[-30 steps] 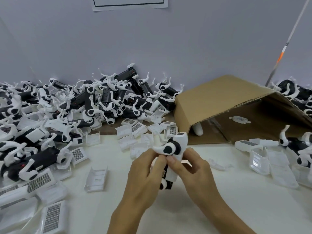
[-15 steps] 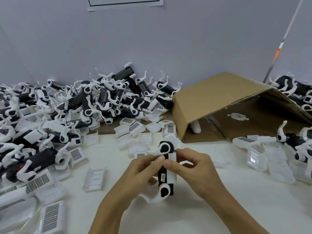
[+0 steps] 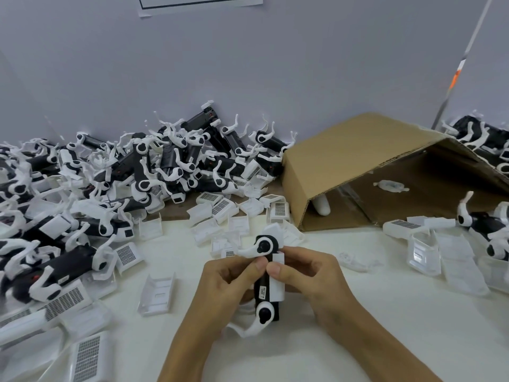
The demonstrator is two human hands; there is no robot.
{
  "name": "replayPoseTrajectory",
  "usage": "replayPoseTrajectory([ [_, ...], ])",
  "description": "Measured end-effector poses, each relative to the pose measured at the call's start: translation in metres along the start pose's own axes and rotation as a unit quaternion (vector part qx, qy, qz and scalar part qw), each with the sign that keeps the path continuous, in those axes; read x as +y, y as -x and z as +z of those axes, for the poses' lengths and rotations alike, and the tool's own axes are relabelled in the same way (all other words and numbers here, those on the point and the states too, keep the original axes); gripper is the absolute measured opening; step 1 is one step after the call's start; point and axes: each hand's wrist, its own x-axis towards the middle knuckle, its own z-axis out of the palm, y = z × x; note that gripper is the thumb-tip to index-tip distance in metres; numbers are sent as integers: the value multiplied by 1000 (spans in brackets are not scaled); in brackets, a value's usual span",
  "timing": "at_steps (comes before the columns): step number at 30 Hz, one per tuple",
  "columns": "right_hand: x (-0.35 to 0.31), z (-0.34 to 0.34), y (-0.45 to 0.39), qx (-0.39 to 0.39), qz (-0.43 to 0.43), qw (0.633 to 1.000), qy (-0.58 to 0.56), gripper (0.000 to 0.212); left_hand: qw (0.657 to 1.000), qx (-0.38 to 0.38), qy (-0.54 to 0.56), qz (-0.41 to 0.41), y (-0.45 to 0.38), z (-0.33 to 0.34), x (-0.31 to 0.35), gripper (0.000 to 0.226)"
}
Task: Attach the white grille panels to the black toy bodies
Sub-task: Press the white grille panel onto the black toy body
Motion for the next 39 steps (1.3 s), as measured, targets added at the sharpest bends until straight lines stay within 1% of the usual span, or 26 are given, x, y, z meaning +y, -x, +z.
replayPoseTrajectory([
  [5, 7, 7, -3, 39, 29, 999, -22, 51, 1000, 1, -5, -1, -1, -1, -4, 16],
  [6, 6, 7, -3, 40, 33, 999, -8, 48, 1000, -5, -9, -5, -2, -2, -4, 18],
  [8, 1, 5, -3, 33, 36, 998, 40, 41, 999, -15, -29, -9, -3, -3, -5, 29],
  [10, -3, 5, -2, 40, 30, 997, 67, 45, 999, -21, -49, -13, -4, -4, -6, 33],
  [12, -4, 7, 0, 79, 0, 993, 82, 46, 998, -36, -42, -3, -4, -2, -7, 31],
  [14, -2, 9, 2, 122, -29, 987, 96, 42, 999, -42, -27, 7, -4, 1, -8, 32],
  [17, 0, 13, 3, 149, -34, 986, 64, 43, 999, -42, -10, 10, -3, 3, -10, 40],
  [19, 0, 13, 1, 144, -22, 988, 43, 47, 999, -36, -12, 9, -4, 3, -12, 43],
  [20, 0, 12, 1, 129, -19, 990, 48, 47, 1000, -29, -10, 6, -4, 2, -13, 45],
  [23, -2, 5, 1, 43, 2, 994, 103, 49, 999, 7, 32, -9, -6, 1, -14, 48],
  [25, -3, 2, 2, 18, 11, 992, 127, 45, 999, 5, 42, -12, -8, -1, -15, 46],
  [27, -3, 0, 2, 27, -7, 989, 142, 39, 999, -8, 37, -18, -9, -2, -16, 50],
  [29, -2, 1, 3, 48, -16, 990, 131, 39, 999, -12, 32, -18, -9, -2, -18, 51],
  [35, 3, 1, 7, 120, -33, 989, 83, 37, 999, -24, 47, -6, -8, 10, -15, 42],
  [37, 2, 0, 6, 117, -30, 990, 67, 38, 998, -23, 50, -8, -8, 12, -16, 43],
  [39, -1, 0, 5, 86, -9, 995, 53, 39, 999, -10, 51, -15, -8, 10, -17, 51],
])
